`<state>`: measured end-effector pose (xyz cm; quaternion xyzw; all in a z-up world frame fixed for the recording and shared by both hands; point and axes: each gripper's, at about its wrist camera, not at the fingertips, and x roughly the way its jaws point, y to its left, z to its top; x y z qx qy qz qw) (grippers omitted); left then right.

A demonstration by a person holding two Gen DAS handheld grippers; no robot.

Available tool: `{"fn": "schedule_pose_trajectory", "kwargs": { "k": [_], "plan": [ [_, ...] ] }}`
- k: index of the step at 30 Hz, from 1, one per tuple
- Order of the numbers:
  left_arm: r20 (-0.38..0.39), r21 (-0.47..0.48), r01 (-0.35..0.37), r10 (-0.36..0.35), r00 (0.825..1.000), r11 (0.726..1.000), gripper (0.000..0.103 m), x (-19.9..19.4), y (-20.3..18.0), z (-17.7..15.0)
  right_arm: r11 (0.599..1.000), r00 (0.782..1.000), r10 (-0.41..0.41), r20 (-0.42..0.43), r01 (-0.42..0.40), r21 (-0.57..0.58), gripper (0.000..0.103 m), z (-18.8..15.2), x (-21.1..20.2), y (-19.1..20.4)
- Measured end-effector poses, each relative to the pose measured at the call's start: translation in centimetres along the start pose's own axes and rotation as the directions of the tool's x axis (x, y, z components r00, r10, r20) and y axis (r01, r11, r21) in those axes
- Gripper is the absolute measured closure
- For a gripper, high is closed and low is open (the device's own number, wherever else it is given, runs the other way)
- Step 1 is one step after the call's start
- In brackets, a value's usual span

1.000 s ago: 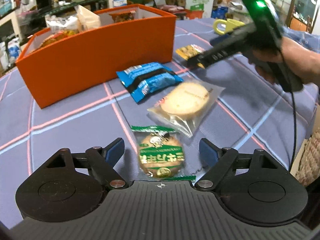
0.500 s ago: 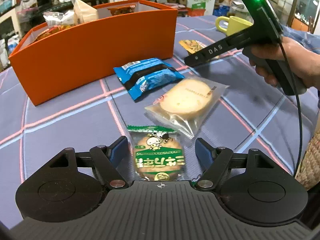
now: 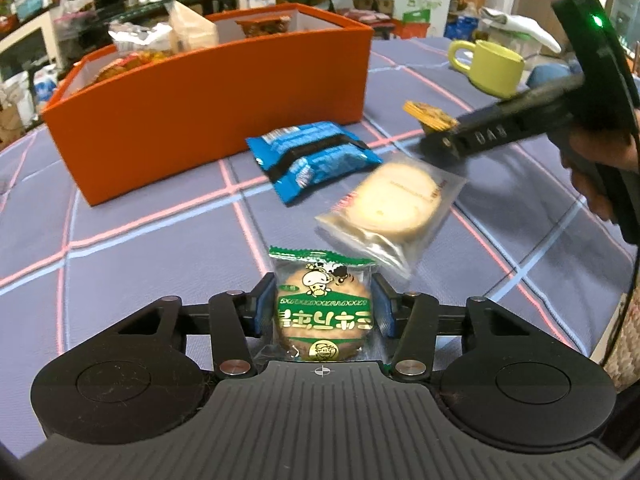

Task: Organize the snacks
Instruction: 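Grasp the green-labelled round cake with the left tool while the right tool grasps the yellow Kaka chip bag, then carry the round cake into the orange box while the right tool carries the Kaka bag there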

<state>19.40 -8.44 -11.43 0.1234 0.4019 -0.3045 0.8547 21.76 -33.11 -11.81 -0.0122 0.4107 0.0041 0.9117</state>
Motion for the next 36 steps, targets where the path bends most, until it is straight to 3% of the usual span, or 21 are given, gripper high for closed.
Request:
{"fn": "schedule_pose_trajectory", "kwargs": {
  "k": [9, 16, 28, 36],
  "plan": [
    [0.035, -0.052, -0.059, 0.060, 0.998, 0.997, 0.078, -1.2, 2.0, 0.6, 0.995, 0.999, -0.035, 0.024, 0.037, -0.088, 0.044, -0.5, -1.4, 2.1],
    [0.054, -0.097, -0.124, 0.130, 0.990, 0.987, 0.078, -2.0, 2.8, 1.3, 0.988, 0.991, -0.063, 0.119, 0.079, -0.136, 0.044, -0.2, -4.6, 3.4],
    [0.026, -0.239, -0.311, 0.327, 0.945, 0.920, 0.078, -2.8, 5.2, 2.0, 0.998, 0.984, -0.021, 0.174, 0.031, -0.059, 0.044, 1.0, -8.0, 5.9],
    [0.024, -0.259, -0.328, 0.346, 0.938, 0.908, 0.078, -2.9, 5.6, 2.3, 0.997, 0.983, -0.003, 0.181, 0.018, -0.081, 0.044, 1.2, -8.1, 7.7]
  ]
}}
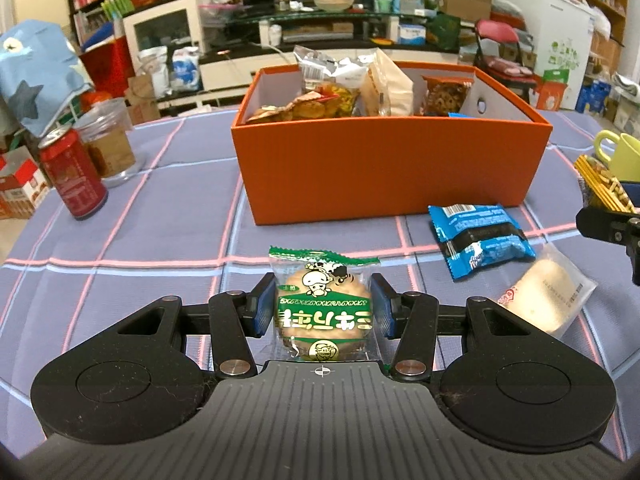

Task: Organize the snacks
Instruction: 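Carry the round cake into the orange box while the right tool carries the Kaka bag there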

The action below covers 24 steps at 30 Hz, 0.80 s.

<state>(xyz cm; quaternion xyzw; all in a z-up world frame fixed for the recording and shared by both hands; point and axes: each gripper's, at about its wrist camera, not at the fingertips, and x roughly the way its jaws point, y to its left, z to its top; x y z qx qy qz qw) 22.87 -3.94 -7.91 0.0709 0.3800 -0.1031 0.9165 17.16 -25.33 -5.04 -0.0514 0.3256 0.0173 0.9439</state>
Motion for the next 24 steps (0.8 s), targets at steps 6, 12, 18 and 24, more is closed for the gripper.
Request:
{"fn": "schedule_pose_trajectory", "kwargs": {
  "k": [6, 12, 18, 24],
  "plan": [
    [-0.001, -0.003, -0.001, 0.001, 1.000, 1.000, 0.078, -0.01, -0.07, 0.03, 1.000, 1.000, 0.002, -0.004, -0.002, -0.017, 0.044, -0.06, -0.01, 0.44],
    [-0.001, -0.002, -0.003, 0.003, 1.000, 1.000, 0.078, -0.02, -0.06, 0.06, 1.000, 1.000, 0.005, -0.004, -0.005, -0.020, 0.044, 0.10, -0.04, 0.49],
    [-0.007, -0.006, -0.009, 0.009, 1.000, 1.000, 0.078, 0.02, -0.19, 0.10, 1.000, 1.000, 0.013, 0.000, -0.013, -0.028, 0.044, 0.17, -0.11, 0.78],
    [-0.005, -0.003, -0.003, 0.003, 1.000, 1.000, 0.078, -0.05, -0.41, 0.03, 0.999, 1.000, 0.019, 0.005, -0.019, -0.035, 0.044, 0.19, -0.34, 0.67]
  ]
}}
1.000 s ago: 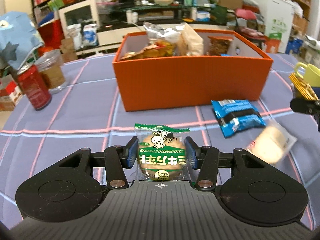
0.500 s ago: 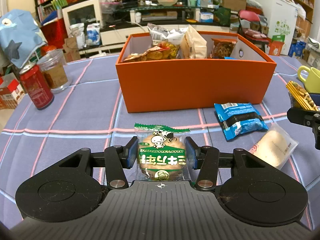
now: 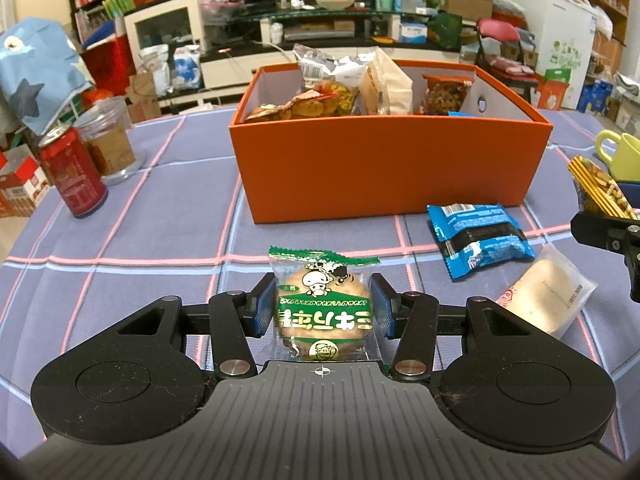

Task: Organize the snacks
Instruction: 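Carry the round cake into the orange box while the right tool carries the Kaka bag there, then release both snacks into the box and move both tools back toward the remaining packets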

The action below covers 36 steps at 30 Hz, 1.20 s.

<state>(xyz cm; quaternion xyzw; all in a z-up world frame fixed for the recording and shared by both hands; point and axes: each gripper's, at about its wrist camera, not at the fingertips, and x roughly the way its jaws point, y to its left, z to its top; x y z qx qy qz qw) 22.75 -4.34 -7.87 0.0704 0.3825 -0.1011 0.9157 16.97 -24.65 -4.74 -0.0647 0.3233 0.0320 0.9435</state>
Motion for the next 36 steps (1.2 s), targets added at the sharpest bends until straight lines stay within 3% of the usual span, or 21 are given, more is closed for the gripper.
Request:
{"fn": "schedule_pose_trajectory", "kwargs": {
  "k": [14, 19, 26, 29, 32, 35, 36],
  "plan": [
    [0.005, -0.016, 0.013, -0.013, 1.000, 1.000, 0.078, -0.6, 0.1, 0.3, 1.000, 1.000, 0.001, 0.007, -0.001, 0.000, 0.044, 0.0, -0.1, 0.0],
    [0.066, -0.040, 0.046, -0.044, 0.997, 0.998, 0.078, -3.0, 0.7, 1.8, 1.000, 0.999, 0.007, 0.045, -0.008, 0.026, 0.044, 0.6, -1.0, -0.6],
    [0.154, -0.071, 0.049, -0.037, 0.987, 0.996, 0.077, -2.7, 1.4, 7.9, 0.996, 0.995, 0.013, 0.098, -0.021, 0.088, 0.044, 5.1, 1.0, -3.2],
    [0.181, -0.053, 0.029, -0.019, 0.983, 0.998, 0.078, -0.7, 0.3, 11.7, 0.992, 0.995, 0.029, 0.097, -0.041, 0.123, 0.044, 8.0, 4.0, -4.0],
    [0.153, -0.053, 0.026, -0.017, 0.988, 0.998, 0.077, 3.0, -0.9, 15.5, 0.992, 0.997, 0.021, 0.080, -0.031, 0.124, 0.044, 10.4, 7.2, -4.1],
    [0.099, -0.025, 0.034, -0.032, 0.995, 0.999, 0.064, 5.8, -1.9, 17.6, 0.993, 1.000, -0.002, 0.022, -0.001, 0.122, 0.037, 11.7, 10.5, -4.2],
    [0.120, -0.029, 0.042, -0.038, 0.992, 0.999, 0.051, 5.1, -1.8, 17.4, 0.991, 1.000, -0.002, 0.016, 0.000, 0.132, 0.035, 11.8, 10.8, -4.4]
  ]
}}
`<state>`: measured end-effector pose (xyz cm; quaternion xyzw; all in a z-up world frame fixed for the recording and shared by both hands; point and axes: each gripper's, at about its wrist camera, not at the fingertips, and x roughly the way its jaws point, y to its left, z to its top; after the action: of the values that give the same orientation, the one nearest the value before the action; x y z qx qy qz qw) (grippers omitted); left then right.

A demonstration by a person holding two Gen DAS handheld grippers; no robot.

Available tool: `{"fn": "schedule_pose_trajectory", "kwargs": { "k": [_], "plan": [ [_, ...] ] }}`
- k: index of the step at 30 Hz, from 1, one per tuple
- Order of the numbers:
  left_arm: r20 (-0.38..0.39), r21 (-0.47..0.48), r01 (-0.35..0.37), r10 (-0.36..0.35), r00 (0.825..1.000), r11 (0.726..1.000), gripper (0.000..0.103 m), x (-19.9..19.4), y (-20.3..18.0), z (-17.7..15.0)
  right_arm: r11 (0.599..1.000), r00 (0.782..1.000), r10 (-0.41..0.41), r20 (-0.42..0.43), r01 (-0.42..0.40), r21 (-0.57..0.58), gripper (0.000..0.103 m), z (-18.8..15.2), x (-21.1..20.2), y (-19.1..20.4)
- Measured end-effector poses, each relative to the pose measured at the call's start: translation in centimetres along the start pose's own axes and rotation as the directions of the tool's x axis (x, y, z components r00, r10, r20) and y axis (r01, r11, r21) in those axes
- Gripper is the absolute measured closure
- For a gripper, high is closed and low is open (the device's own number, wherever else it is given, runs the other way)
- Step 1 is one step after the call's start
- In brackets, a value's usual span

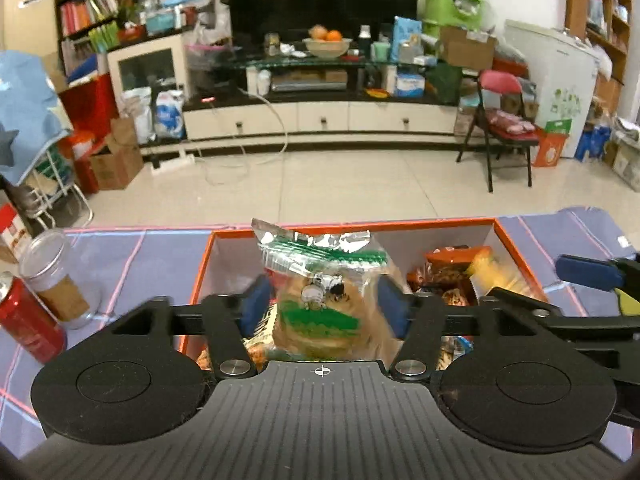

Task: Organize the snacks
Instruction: 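Release both snacks into the box and move both tools back toward the remaining packets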

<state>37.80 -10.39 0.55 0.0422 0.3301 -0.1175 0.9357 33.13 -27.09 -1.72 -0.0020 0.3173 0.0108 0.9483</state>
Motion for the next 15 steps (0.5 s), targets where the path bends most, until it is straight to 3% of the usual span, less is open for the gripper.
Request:
{"fn": "schedule_pose_trajectory", "kwargs": {
  "k": [1, 3, 6, 8, 10, 12, 15],
  "plan": [
    [0.051, 0.005, 0.024, -0.024, 0.998, 1.000, 0.033, -1.4, 0.2, -0.4, 1.000, 1.000, -0.003, 0.008, 0.003, 0.016, 0.034, 0.0, -0.4, -0.3],
    [0.112, 0.029, 0.047, -0.050, 0.992, 0.998, 0.022, -4.2, 0.7, -1.7, 1.000, 0.998, 0.009, 0.054, -0.010, 0.029, 0.030, -0.7, -2.9, -0.7],
    [0.121, 0.034, 0.061, -0.065, 0.991, 0.998, 0.022, -7.2, 1.8, -4.7, 1.000, 0.994, 0.016, 0.109, -0.016, -0.008, 0.026, -3.8, -7.2, -1.1],
    [0.085, 0.043, 0.057, -0.061, 0.994, 0.997, 0.027, -7.9, 2.3, -7.1, 0.998, 0.995, 0.070, 0.075, -0.069, -0.012, 0.026, -6.7, -8.6, -1.2],
    [0.045, 0.022, 0.045, -0.045, 0.998, 0.999, 0.032, -9.1, 2.9, -9.9, 0.998, 0.997, 0.062, 0.034, -0.062, -0.001, 0.025, -9.6, -9.2, -1.3],
    [0.009, -0.034, 0.058, -0.058, 0.998, 0.998, 0.033, -10.3, 3.9, -12.4, 0.998, 0.998, 0.054, -0.019, -0.053, 0.034, 0.025, -12.0, -8.7, -1.5],
    [-0.015, -0.087, 0.058, -0.059, 0.998, 0.995, 0.033, -11.7, 4.7, -14.4, 0.991, 0.990, 0.126, -0.070, -0.121, 0.061, 0.024, -13.3, -6.2, -1.3]
  ]
}}
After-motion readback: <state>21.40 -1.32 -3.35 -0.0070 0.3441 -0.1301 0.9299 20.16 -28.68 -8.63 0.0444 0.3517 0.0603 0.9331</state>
